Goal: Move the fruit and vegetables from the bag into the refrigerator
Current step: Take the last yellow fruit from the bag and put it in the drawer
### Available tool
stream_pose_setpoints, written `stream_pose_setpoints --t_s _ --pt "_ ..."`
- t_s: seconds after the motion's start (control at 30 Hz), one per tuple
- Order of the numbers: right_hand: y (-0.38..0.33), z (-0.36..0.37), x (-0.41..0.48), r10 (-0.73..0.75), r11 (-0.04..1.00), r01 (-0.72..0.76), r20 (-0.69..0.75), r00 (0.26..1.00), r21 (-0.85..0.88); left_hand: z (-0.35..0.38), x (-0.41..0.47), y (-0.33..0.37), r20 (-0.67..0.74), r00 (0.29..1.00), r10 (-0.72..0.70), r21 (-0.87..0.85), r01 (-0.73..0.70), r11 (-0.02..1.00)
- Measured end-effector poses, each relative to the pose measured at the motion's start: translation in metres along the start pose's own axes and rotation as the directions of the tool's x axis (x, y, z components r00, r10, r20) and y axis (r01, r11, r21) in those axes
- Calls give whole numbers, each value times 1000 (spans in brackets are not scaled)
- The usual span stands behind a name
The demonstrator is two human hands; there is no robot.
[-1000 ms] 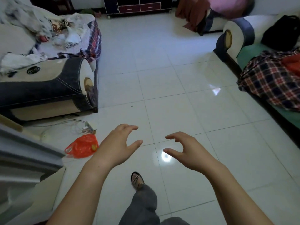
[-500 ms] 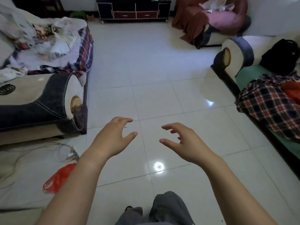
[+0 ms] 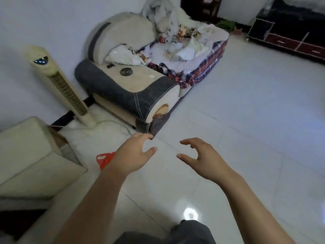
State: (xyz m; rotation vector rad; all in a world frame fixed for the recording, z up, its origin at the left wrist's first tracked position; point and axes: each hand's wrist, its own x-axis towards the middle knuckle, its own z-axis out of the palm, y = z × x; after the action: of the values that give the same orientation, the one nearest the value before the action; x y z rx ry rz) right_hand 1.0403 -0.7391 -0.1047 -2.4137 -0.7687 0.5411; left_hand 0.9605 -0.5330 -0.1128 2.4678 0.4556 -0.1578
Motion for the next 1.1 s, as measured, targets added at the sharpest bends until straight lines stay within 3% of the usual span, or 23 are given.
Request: stream_pose_setpoints --t_s 0.17,0.27,0.67,0.77,0.9,1.1 --pt "-55 31 87 -242 969 247 259 935 12 -37 -14 -71 -121 936 -330 -77 322 943" --pt "-89 59 126 -337 935 353 339 878 14 -57 -24 -114 -153 877 -456 -108 443 890" --pt "-162 159 240 -364 898 440 573 734 7 -79 -21 -237 -136 723 -677 -267 631 728" --pt "-173 182 271 -353 888 459 637 685 -1 -79 -15 -255 -120 651 -749 -350 679 646" --pt "-184 217 315 -356 851 524 752 554 16 -67 -6 -275 -127 527 -840 -444 727 524" --pt "-170 309 382 -355 801 597 844 403 52 8 25 -332 -127 361 -924 -595 718 362"
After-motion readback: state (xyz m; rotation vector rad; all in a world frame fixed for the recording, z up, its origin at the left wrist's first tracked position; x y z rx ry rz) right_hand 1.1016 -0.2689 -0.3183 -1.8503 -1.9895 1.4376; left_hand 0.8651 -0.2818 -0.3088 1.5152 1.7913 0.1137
